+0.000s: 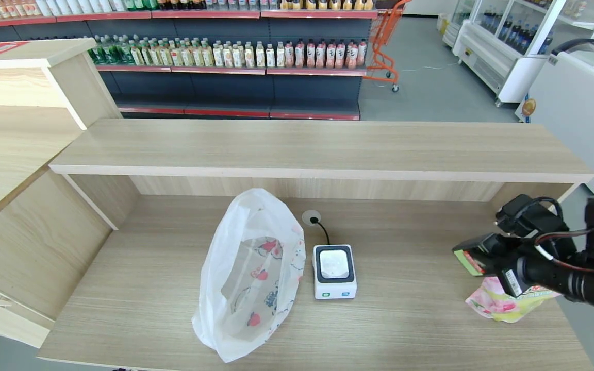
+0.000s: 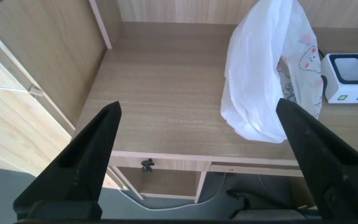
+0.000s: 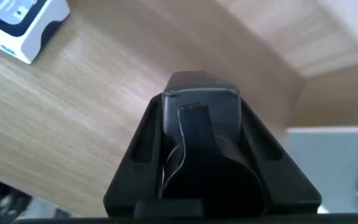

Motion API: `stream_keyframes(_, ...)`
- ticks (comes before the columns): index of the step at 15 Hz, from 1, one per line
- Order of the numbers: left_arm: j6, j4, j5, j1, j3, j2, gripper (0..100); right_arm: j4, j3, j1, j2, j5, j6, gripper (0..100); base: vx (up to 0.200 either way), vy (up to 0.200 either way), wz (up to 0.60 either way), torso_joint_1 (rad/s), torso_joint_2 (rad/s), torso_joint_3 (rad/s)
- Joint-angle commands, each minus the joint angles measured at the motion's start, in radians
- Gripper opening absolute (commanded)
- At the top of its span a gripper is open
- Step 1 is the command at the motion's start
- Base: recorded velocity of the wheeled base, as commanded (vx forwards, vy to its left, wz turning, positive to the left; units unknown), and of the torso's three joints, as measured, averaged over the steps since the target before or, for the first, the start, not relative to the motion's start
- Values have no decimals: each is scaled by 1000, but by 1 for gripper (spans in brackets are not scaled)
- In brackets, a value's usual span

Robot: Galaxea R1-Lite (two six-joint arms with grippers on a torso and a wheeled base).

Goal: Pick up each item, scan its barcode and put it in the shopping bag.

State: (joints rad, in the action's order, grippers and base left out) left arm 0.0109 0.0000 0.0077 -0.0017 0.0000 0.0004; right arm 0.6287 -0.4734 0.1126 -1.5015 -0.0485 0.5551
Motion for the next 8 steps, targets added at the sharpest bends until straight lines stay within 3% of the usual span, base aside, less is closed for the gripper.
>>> stream_keyframes(1, 0, 0, 0, 0, 0, 0, 100, 85, 22, -27, 116, -134, 180, 0, 0, 0, 0, 0, 0, 0)
stream_keyframes(2, 0, 0, 0, 0, 0, 0, 100, 103, 22, -51, 118, -278, 315, 0, 0, 0, 0, 0, 0, 0)
stream_keyframes(5, 0, 0, 0, 0, 0, 0, 100, 72, 21, -83, 127, -668, 1066, 0, 0, 0, 0, 0, 0, 0)
stream_keyframes(6, 0, 0, 0, 0, 0, 0, 100, -18, 21, -28, 121, -746, 1299, 0, 0, 0, 0, 0, 0, 0)
stream_keyframes(8, 0, 0, 0, 0, 0, 0, 100, -258, 12, 82, 122, -748, 1694, 0, 0, 0, 0, 0, 0, 0)
